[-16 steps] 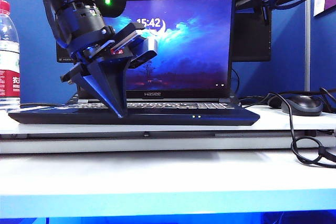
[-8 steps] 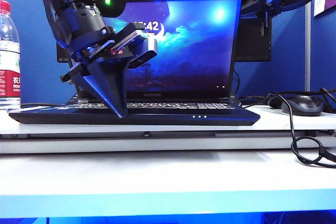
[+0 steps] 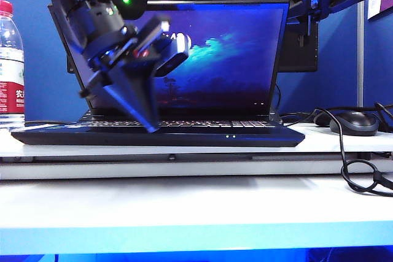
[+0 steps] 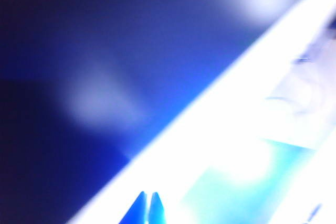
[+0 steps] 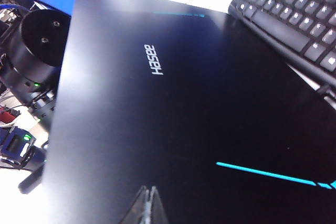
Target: Close the lid of the black laptop.
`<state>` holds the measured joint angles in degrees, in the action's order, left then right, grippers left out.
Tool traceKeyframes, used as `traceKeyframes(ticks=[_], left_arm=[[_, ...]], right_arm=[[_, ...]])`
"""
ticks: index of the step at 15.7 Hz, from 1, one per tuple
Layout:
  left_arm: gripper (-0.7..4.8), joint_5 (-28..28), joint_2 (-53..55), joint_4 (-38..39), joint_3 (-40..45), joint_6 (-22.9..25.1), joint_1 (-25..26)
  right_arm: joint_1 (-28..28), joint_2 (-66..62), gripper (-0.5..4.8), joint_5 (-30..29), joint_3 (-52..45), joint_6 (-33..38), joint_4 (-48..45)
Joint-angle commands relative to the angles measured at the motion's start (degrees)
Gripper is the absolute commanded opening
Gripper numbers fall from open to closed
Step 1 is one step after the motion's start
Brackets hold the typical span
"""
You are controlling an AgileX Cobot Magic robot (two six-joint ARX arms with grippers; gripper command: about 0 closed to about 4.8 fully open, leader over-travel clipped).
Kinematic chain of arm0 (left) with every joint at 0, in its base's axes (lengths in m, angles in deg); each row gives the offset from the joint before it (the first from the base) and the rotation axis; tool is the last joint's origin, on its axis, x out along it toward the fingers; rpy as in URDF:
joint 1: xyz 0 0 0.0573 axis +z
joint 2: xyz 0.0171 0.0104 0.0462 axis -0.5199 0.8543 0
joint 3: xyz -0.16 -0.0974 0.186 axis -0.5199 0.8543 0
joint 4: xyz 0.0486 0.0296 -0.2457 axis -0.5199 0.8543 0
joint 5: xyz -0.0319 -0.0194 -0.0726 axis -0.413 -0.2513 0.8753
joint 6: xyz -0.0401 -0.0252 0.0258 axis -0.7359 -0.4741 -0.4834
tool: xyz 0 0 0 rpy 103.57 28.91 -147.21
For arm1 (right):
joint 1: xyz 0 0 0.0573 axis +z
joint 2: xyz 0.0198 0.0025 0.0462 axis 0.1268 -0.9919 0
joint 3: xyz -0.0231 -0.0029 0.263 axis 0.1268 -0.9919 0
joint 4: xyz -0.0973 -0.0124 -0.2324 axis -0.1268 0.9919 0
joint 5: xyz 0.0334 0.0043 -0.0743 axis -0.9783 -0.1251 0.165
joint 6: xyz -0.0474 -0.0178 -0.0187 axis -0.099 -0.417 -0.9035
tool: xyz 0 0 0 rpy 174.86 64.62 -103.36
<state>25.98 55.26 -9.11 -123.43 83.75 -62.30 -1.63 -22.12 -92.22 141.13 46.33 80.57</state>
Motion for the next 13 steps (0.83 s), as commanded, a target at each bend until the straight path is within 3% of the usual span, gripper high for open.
traceKeyframes(ticks=[1,6,9,10,11,13], left_arm=[[0.21,3.34,-2.05,0.04,-0.13,1.53,-0.96],[0.21,22.10,-9.53,0.77,-0.15,5.55,-1.75],[0.21,31.67,-15.93,-4.28,-0.33,4.48,-1.70],[0.21,32.04,-17.90,-6.93,-0.33,2.86,-1.66],[0.21,28.72,-21.40,-12.72,-0.33,-0.48,-1.62],[0.21,15.43,-26.99,-20.94,-0.33,-2.80,-1.60]], right_arm=[[0.24,0.37,-0.01,-0.39,-0.02,0.07,0.50],[0.26,0.37,-0.01,-0.39,-0.02,0.68,0.70],[1.29,0.35,-0.01,-0.39,-0.02,0.63,2.05],[1.60,0.37,-0.01,-0.46,-0.02,0.63,2.36],[1.90,0.35,-0.01,-0.33,-0.02,0.61,2.75],[2.64,0.35,-0.01,2.27,-0.02,0.39,3.65]])
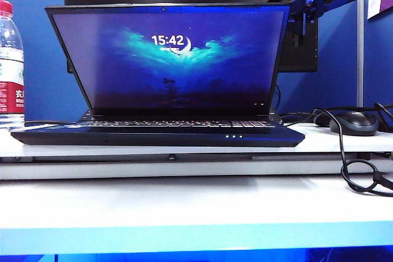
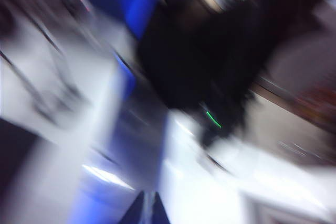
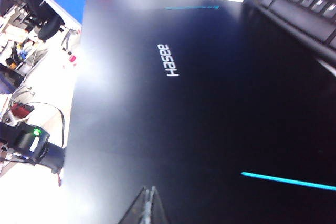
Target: Close the lid of the black laptop.
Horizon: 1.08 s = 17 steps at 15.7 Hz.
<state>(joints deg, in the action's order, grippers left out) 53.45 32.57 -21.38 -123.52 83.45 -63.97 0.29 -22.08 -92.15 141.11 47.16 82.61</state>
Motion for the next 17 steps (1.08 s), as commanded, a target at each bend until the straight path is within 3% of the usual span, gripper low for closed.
traceKeyframes(ticks=[1,2,4,8,10,17], left_arm=[[0.21,-19.23,-6.29,-11.43,-0.24,-2.38,0.07],[0.21,-28.65,-7.96,-13.38,-0.87,-1.97,1.29],[0.21,-36.48,-7.63,-13.31,-1.31,0.26,3.45],[0.21,-42.36,-1.75,-12.04,-1.31,3.32,7.04],[0.21,-48.81,1.29,-12.07,-1.31,4.07,7.13],[0.21,-50.23,6.60,-4.57,-1.22,3.96,7.13]], right_arm=[[1.11,0.31,-0.01,3.48,0.00,-0.46,2.03],[1.77,0.31,-0.01,3.96,0.00,-0.87,2.75],[2.19,0.31,-0.01,4.37,-0.02,-1.55,3.39],[2.47,0.28,-0.01,4.55,-0.02,-2.10,4.11],[2.47,0.28,-0.01,4.55,-0.02,-2.12,4.33],[2.47,0.28,-0.01,5.90,-0.02,-2.14,4.33]])
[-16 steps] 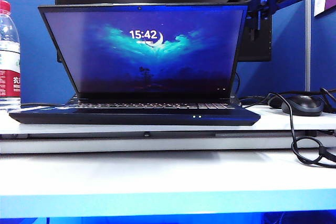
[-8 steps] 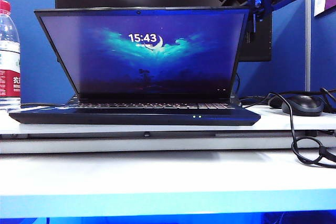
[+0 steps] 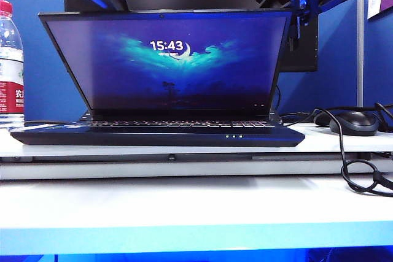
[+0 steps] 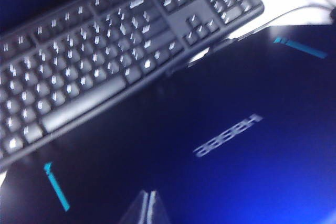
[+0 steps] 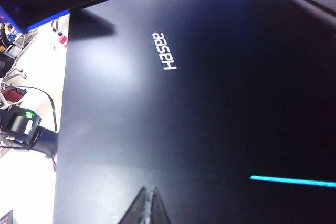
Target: Close the lid of the black laptop.
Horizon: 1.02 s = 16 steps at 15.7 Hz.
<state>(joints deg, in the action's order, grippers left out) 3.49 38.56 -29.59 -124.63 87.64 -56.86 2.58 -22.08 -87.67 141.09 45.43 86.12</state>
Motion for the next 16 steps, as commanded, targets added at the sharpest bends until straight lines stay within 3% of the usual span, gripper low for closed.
traceKeyframes(ticks=[1,4,7,11,16], left_arm=[[0.21,-0.28,0.66,5.27,-0.09,-0.26,0.02],[0.21,-0.22,0.68,8.63,-0.09,-0.46,0.02],[0.21,-0.24,0.68,10.51,-0.09,-0.46,0.02],[0.21,0.35,0.68,10.91,-0.09,-0.46,0.02],[0.21,0.37,0.94,12.04,-0.02,-0.44,0.02]], right_arm=[[0.20,0.26,-0.01,1.55,0.00,-0.42,0.92],[0.20,0.24,-0.01,1.68,0.00,-0.39,1.51],[0.94,0.22,-0.01,8.72,-0.02,-0.42,3.87],[1.90,0.20,-0.01,9.38,-0.07,-0.42,5.92],[3.15,0.17,-0.01,14.47,-0.11,-0.44,9.05]])
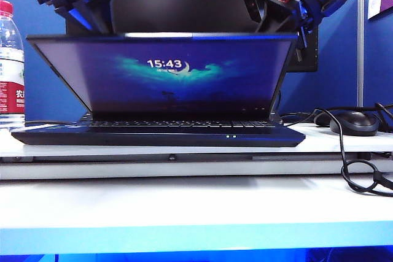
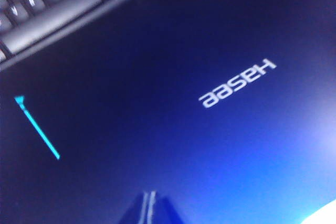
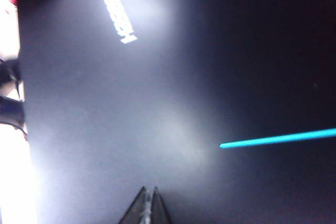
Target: Close the lid of the black laptop.
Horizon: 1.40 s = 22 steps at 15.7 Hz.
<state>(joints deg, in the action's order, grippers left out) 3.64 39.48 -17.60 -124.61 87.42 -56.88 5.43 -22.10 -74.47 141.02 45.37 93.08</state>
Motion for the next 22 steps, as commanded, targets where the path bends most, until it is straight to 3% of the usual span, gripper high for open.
traceKeyframes(ticks=[1,4,7,13,22], left_arm=[[0.21,0.22,0.11,0.07,0.13,-0.22,0.04],[0.21,0.20,0.50,0.11,1.53,-0.22,0.04],[0.21,0.22,0.57,0.09,3.02,-0.22,0.04],[0.21,0.24,1.57,-0.35,5.97,-0.20,0.04],[0.19,1.95,-0.66,-4.76,10.29,-1.64,0.02]], right_arm=[[0.92,0.20,-0.01,1.75,-0.02,-0.35,2.45],[2.62,0.13,-0.01,7.43,-0.04,-0.28,3.34],[3.52,0.09,-0.01,7.56,-0.04,-0.04,3.58],[3.82,-0.13,-0.01,14.69,-0.26,1.31,6.47],[4.52,1.86,-0.01,14.71,-4.37,2.49,4.28]])
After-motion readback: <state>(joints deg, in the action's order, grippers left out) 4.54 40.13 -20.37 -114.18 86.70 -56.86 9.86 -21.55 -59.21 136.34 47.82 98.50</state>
